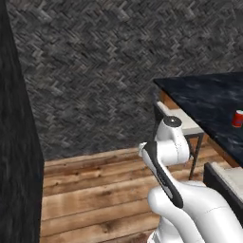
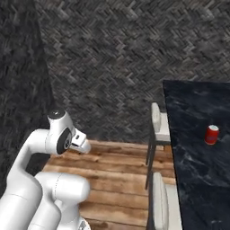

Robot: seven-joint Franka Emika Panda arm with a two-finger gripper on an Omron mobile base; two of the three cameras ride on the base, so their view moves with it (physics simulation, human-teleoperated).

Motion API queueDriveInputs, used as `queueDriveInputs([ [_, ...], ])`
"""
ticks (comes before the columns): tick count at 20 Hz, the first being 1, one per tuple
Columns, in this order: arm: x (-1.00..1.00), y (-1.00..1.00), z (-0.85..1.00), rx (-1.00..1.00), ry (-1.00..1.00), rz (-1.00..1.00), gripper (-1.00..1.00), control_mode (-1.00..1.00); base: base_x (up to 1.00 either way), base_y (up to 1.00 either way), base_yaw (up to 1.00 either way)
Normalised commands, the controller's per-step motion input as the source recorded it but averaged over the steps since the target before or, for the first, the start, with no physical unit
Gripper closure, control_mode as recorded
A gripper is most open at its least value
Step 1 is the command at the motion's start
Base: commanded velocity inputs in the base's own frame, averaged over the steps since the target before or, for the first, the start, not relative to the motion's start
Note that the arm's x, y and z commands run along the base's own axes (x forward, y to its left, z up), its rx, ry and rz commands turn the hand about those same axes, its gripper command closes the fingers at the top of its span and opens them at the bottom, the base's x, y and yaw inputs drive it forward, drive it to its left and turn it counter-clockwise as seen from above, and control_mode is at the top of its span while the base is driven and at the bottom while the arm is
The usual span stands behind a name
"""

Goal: Four empty soda cans are scattered around the kitchen. Gather all the cans and cluster them next to the stove for recycling.

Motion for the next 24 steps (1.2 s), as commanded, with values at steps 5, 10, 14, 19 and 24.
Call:
queueDriveInputs([
  [5, 0.00, 0.00, 0.00, 0.00, 0.00, 0.00, -1.00, 1.00, 0.34, 0.27, -0.60],
  [10, 0.00, 0.00, 0.00, 0.00, 0.00, 0.00, -1.00, 1.00, 0.39, 0.29, -0.55],
  [14, 0.00, 0.00, 0.00, 0.00, 0.00, 0.00, -1.00, 1.00, 0.47, 0.32, -0.46],
  [19, 0.00, 0.00, 0.00, 0.00, 0.00, 0.00, -1.00, 1.00, 0.45, 0.33, -0.47],
  [24, 0.00, 0.00, 0.00, 0.00, 0.00, 0.00, -1.00, 1.00, 0.33, 0.41, -0.44],
])
